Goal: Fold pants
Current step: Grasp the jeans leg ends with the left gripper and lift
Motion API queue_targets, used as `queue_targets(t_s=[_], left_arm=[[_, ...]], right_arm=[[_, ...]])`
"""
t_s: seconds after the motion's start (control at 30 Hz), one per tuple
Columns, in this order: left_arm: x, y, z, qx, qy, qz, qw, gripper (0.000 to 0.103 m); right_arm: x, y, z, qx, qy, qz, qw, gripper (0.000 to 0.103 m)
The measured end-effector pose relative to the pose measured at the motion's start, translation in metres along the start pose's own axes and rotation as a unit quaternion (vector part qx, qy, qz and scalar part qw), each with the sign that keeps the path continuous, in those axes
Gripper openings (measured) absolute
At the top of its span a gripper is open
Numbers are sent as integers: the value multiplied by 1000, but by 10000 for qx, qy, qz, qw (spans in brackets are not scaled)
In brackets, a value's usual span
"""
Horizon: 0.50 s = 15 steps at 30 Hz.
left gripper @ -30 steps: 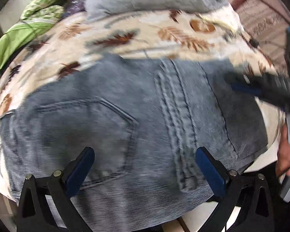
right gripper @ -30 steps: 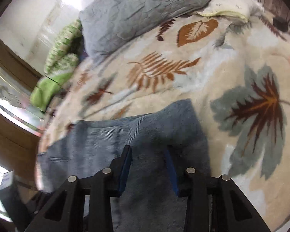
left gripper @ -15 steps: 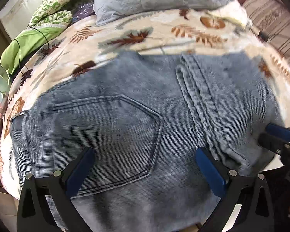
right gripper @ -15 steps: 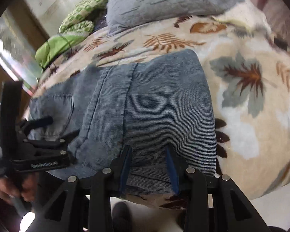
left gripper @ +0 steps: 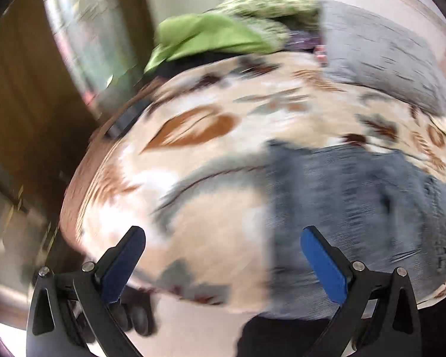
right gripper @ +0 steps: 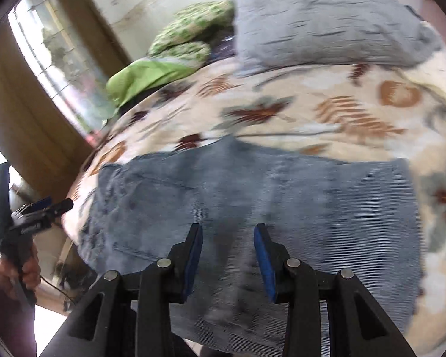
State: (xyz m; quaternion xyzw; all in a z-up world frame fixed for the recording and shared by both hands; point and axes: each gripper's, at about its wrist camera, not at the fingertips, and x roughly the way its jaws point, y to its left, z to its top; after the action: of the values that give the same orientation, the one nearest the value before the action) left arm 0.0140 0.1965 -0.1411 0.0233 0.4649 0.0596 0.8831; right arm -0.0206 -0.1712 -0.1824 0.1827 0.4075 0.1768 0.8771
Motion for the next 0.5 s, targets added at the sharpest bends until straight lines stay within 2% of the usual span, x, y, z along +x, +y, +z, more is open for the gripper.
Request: queue_targets(t_s=[0.07, 0.17, 0.27, 0.33, 0.5], left_arm=[[8, 26, -12, -312, 132, -116, 9994, 103], [25, 47, -29, -769, 399, -774, 9932, 103], [32, 41, -38, -1013, 498, -1340, 9845, 103], [38, 30, -40, -998, 513, -1698, 9791, 103], [44, 10, -34, -879, 528, -2004, 9743, 103]], right_arm=[[9, 14, -2, -123, 86, 107, 9998, 40], [20, 36, -5, -414, 110, 231, 9988, 39], [28, 53, -8, -669, 129, 316, 9972, 40], [32, 59, -9, -720, 88, 318, 9969, 39], [38, 62, -8, -674, 63, 238, 9974, 40]])
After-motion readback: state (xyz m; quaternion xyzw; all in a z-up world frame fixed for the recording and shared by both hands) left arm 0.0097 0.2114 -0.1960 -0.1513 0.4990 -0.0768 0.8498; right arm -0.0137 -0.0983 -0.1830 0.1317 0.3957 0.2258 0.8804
